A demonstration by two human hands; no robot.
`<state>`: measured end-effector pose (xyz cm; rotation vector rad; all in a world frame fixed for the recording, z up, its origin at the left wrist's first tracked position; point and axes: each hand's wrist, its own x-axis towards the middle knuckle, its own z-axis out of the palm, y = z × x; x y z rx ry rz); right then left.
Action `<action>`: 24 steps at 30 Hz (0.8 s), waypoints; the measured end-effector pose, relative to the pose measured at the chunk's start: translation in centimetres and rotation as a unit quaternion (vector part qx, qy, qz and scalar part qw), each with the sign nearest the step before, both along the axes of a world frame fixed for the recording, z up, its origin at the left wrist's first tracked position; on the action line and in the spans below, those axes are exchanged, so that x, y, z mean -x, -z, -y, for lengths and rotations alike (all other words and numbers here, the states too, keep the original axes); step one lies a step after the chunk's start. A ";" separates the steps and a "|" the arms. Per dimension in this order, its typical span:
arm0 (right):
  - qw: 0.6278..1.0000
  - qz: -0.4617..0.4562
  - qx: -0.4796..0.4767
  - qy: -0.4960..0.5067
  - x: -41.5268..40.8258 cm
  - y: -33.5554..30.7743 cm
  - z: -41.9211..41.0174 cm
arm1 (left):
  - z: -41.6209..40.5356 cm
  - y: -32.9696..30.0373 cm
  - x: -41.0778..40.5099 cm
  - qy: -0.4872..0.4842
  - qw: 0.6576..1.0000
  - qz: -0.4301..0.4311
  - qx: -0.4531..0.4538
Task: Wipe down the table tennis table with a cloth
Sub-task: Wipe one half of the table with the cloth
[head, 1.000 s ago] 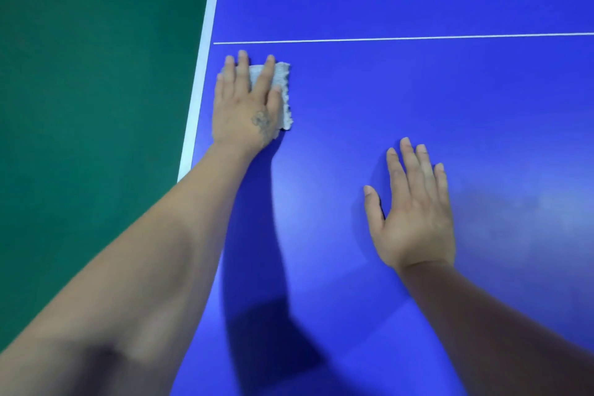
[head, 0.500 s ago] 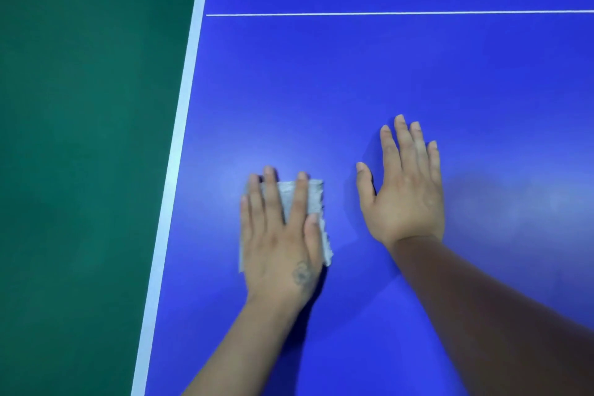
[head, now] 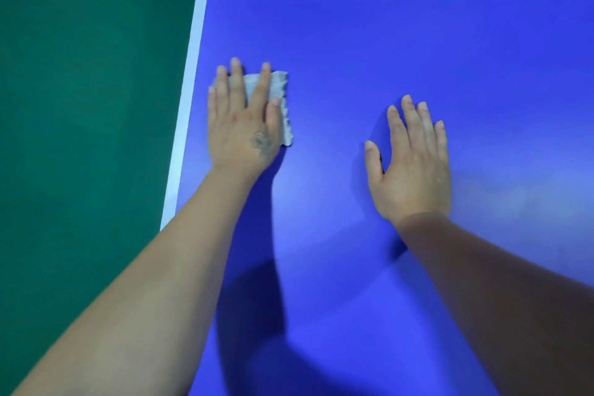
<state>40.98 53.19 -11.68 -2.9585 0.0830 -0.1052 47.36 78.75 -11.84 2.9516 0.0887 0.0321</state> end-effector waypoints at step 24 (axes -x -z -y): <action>0.996 0.038 -0.080 -0.010 0.8 -0.3 -0.1 | 0.8 0.5 10.0 0.013 1.000 0.020 -0.002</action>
